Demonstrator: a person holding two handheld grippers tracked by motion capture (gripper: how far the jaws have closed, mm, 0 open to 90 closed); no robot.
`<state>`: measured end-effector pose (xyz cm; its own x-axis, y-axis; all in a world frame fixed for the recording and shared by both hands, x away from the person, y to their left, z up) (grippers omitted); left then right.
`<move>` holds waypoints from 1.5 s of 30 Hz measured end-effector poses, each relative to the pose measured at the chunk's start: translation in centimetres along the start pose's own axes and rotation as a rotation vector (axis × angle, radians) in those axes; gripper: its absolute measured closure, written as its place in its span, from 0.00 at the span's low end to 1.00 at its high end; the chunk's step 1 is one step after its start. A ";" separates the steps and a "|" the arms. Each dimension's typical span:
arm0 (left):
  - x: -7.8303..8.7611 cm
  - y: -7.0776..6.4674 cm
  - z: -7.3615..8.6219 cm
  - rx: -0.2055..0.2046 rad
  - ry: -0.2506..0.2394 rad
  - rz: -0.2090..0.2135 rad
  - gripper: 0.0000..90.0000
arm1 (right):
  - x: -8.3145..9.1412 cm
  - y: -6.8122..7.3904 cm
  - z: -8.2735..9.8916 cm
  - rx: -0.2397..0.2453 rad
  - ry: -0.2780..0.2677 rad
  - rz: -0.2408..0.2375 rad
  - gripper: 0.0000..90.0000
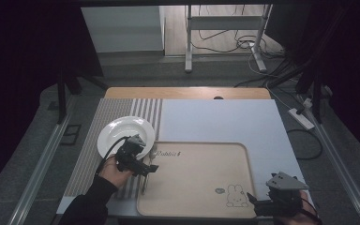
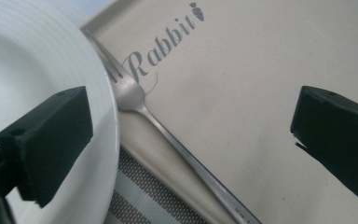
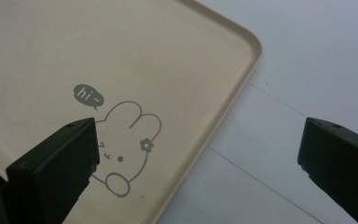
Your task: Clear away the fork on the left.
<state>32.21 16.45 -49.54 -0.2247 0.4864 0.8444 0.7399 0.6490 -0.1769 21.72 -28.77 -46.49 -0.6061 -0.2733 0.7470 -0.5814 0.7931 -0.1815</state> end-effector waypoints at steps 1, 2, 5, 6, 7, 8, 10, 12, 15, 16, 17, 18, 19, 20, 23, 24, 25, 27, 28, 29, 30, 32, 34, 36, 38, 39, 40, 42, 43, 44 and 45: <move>0.1 0.1 0.1 0.005 -0.009 0.004 0.00 | 0.0 0.0 0.0 -0.001 -0.001 0.000 0.00; 0.3 0.2 0.3 0.013 -0.022 0.004 0.00 | 0.0 0.0 0.0 -0.001 -0.001 0.000 0.00; 0.7 0.4 0.8 0.033 -0.064 0.003 0.00 | 0.0 0.0 0.0 0.000 0.002 0.000 0.00; 0.8 0.4 0.9 0.036 -0.072 0.004 0.00 | 0.0 0.0 0.0 -0.001 0.002 0.000 0.00; 0.8 0.4 1.1 0.036 -0.078 0.002 0.00 | 0.0 0.0 0.0 0.000 0.002 0.000 0.00; 0.9 0.5 1.2 0.034 -0.078 -0.001 0.00 | 0.0 0.0 0.0 0.000 0.002 0.000 0.00; 1.0 0.5 1.5 0.037 -0.083 -0.006 0.00 | 0.0 0.0 0.0 -0.001 0.002 0.000 0.00; 1.1 0.4 1.8 0.037 -0.088 -0.002 0.00 | 0.0 0.0 0.0 -0.002 0.002 0.000 0.00; 1.3 0.2 2.2 0.027 -0.093 -0.012 0.00 | 0.0 0.0 0.0 -0.001 0.003 0.001 0.00; 1.4 0.2 2.4 0.029 -0.094 -0.011 0.00 | 0.0 0.0 0.0 -0.002 0.003 0.001 0.00; 1.5 0.1 2.6 0.032 -0.099 -0.009 0.00 | 0.0 0.0 0.0 -0.003 0.002 0.000 0.00; 1.6 0.1 2.8 0.033 -0.103 -0.006 0.00 | 0.0 0.0 0.0 -0.003 0.003 0.001 0.00; 1.7 0.1 3.0 0.033 -0.105 -0.004 0.00 | 0.0 0.0 0.0 -0.004 0.003 0.001 0.00; 1.8 0.2 3.3 0.041 -0.110 0.001 0.00 | 0.0 0.0 0.0 -0.004 0.003 0.001 0.00; 2.3 0.3 4.0 0.061 -0.118 0.012 0.00 | 0.0 0.0 0.0 -0.003 0.003 0.001 0.00; 2.4 0.4 4.3 0.069 -0.123 0.018 0.00 | 0.0 0.0 0.0 -0.003 0.003 0.001 0.00; 2.6 0.5 4.5 0.080 -0.131 0.021 0.00 | 0.0 0.0 0.0 -0.003 0.003 0.002 0.00; 3.0 0.6 5.1 0.096 -0.143 0.026 0.00 | 0.0 0.0 0.0 -0.005 0.003 0.002 0.00; 3.1 0.6 5.3 0.107 -0.145 0.027 0.00 | 0.0 0.0 0.0 -0.006 0.003 0.002 0.00; 3.3 0.7 5.6 0.116 -0.151 0.027 0.00 | 0.0 0.0 0.0 -0.007 0.003 0.002 0.00; 3.4 0.7 5.8 0.123 -0.155 0.028 0.00 | 0.0 0.0 0.0 -0.007 0.003 0.002 0.00; 3.6 0.8 6.3 0.127 -0.168 0.021 0.00 | 0.0 0.0 0.0 -0.007 0.003 0.002 0.00; 3.8 0.8 6.7 0.132 -0.173 0.018 0.00 | 0.0 0.0 0.0 -0.008 0.003 0.002 0.00; 4.0 0.7 7.1 0.139 -0.173 0.017 0.00 | 0.0 0.0 0.0 -0.009 0.003 0.002 0.00; 4.3 0.7 7.5 0.144 -0.171 0.013 0.00 | 0.0 0.0 0.0 -0.010 0.003 0.003 0.00; 4.4 0.7 7.7 0.147 -0.171 0.010 0.00 | 0.0 0.0 0.0 -0.010 0.004 0.003 0.00; 4.5 0.7 8.0 0.151 -0.174 0.010 0.00 | 0.0 0.0 0.0 -0.009 0.004 0.003 0.00; 4.8 0.7 8.4 0.159 -0.176 0.005 0.00 | 0.0 0.0 0.0 -0.008 0.003 0.004 0.00; 4.9 0.6 8.7 0.160 -0.176 0.002 0.00 | 0.0 0.0 0.0 -0.008 0.003 0.004 0.00; 5.0 0.6 8.9 0.165 -0.175 -0.002 0.00 | 0.0 0.0 0.0 -0.008 0.003 0.005 0.00; 5.1 0.5 9.1 0.166 -0.171 -0.008 0.00 | 0.0 0.0 0.0 -0.008 0.003 0.005 0.00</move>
<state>25.69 24.59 -49.97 -0.3449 0.5636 0.7506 0.6265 0.7337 -0.2631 21.77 -28.77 -46.47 -0.6071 -0.2676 0.7482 -0.5738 0.7990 -0.1799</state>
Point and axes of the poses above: each handheld gripper's, and its own axes: x roughly backward along the jaws, z roughly out of its underside, y roughly to its left, the point moved 1 cm from there along -x, roughly forward along the jaws, and after that the axes turned 6 degrees about y, right-handed, at the moved point
